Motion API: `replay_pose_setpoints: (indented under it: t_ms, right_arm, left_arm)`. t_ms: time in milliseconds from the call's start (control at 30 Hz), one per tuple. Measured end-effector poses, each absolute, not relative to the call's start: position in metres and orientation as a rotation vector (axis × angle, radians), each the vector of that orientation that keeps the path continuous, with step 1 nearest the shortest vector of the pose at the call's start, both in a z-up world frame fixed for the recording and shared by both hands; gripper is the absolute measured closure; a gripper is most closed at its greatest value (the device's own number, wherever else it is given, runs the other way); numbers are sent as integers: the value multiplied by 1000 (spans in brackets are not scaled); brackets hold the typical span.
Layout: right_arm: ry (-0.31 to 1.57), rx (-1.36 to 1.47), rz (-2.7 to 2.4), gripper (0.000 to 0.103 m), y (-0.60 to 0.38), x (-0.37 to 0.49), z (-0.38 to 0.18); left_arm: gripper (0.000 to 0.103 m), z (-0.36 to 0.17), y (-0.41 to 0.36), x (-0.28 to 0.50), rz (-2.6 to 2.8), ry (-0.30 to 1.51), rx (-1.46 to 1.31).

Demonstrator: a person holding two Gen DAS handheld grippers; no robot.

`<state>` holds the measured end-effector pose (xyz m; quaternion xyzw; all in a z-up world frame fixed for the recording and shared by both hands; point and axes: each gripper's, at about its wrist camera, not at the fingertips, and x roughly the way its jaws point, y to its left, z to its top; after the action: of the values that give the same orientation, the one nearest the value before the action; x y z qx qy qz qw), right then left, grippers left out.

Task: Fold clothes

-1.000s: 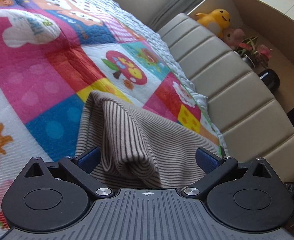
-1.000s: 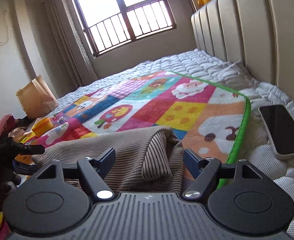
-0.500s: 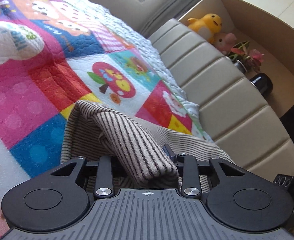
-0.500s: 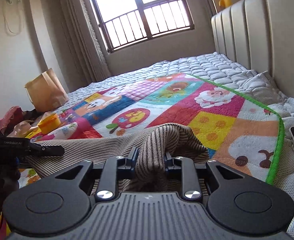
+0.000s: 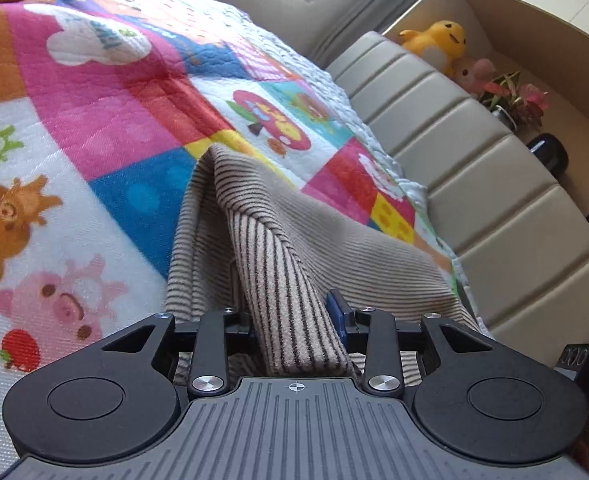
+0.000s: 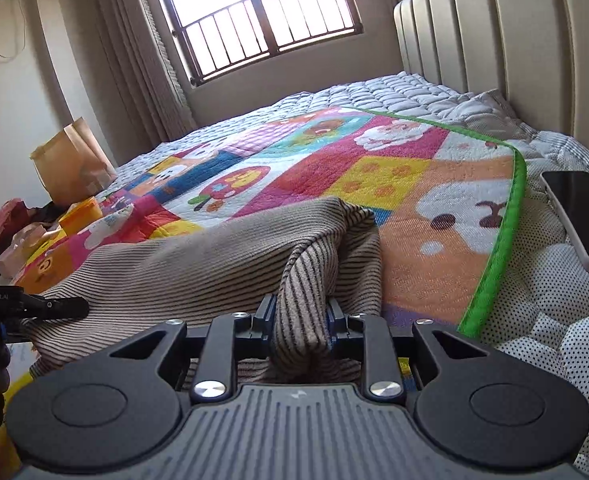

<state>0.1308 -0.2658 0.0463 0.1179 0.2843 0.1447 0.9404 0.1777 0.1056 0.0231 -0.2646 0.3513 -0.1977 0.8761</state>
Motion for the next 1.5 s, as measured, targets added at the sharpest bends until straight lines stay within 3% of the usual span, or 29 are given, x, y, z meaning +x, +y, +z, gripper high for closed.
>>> replay_pose_setpoints:
  t_ms: [200,267,300,333,400,433,467,533,733,1000,1233,1400,1500]
  right_arm:
    - [558,198,303,80,-260,134,53]
    - [573,162,287,75,-260,132,43]
    - [576,142,281,61,-261,128,36]
    - [579,122,274,52,-262,124,30]
    - [582,124,273,12,-270,117,21]
    - [582,130,273,9,-274,114,18]
    - [577,148,282,9,-279,112,15]
    - [562,180,294,8,-284,109,11]
    - [549,163,310,2,-280,109,10]
    - [536,224,332,0,-289,106,11]
    - [555,365,377,0,-316,135,50]
    - [546,117,343,0,-298,197,79]
    - [618,45,323,0,-288,237,70]
  left_arm:
    - [67,30,98,181,-355,720,-450]
    - [61,20,97,178,-323,745,-415]
    - [60,21,97,173,-316,741,-404]
    - [51,25,97,167,-313,728,-396]
    - [47,33,97,155,-308,702,-379]
    - [43,36,98,148,-305,689,-371]
    - [41,40,98,142,-302,676,-363]
    - [23,48,98,129,-297,651,-347]
    - [10,47,84,121,-343,684,-407]
    - [10,27,54,136,-458,821,-581]
    - [7,22,49,147,-477,845,-623]
    - [6,22,47,150,-476,846,-598]
    - [5,23,47,155,-469,849,-584]
